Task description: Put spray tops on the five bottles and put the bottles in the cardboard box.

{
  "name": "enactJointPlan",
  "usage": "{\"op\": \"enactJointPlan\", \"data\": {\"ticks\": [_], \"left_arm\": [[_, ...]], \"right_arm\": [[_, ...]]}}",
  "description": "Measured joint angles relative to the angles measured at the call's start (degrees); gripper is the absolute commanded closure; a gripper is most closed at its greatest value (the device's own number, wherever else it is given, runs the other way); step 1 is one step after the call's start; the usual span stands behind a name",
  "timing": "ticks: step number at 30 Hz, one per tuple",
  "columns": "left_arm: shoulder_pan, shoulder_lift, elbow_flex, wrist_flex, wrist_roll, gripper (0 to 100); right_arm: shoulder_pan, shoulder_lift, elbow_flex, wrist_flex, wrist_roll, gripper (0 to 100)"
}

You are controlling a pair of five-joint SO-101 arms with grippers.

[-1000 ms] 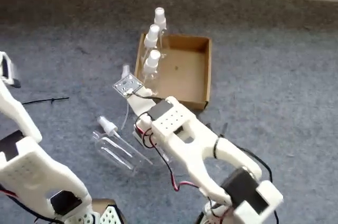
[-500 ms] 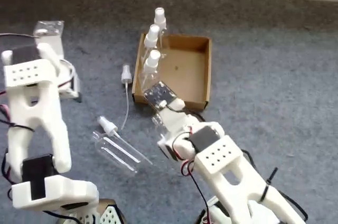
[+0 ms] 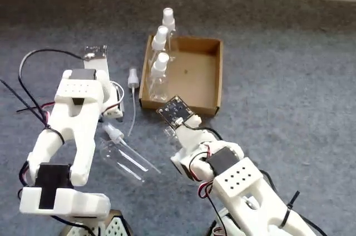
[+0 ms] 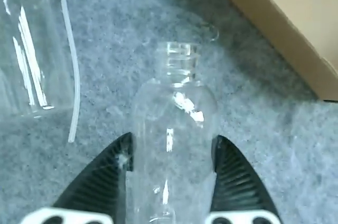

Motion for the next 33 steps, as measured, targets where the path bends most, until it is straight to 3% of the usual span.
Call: {"op": "enactJointPlan", "data": {"ticks": [6,18,26,33], "left_arm": [[0.0,0.0,7.7,-7.4,2.5,85],[0.0,-0.6,9.8,-8.7,3.0,85],[0.2,-0.5,12.0,-15.5,3.0,86],[0.2,-0.5,12.5,-20.3,3.0,100]], "right_arm": [[0.0,0.0,0.0,-2.0,0.0,94.4],[0.0,0.0,0.2,-2.0,0.0,94.4],[0.0,0.0,0.2,-2.0,0.0,94.4],[0.0,0.0,0.2,-2.0,0.0,94.4]]}}
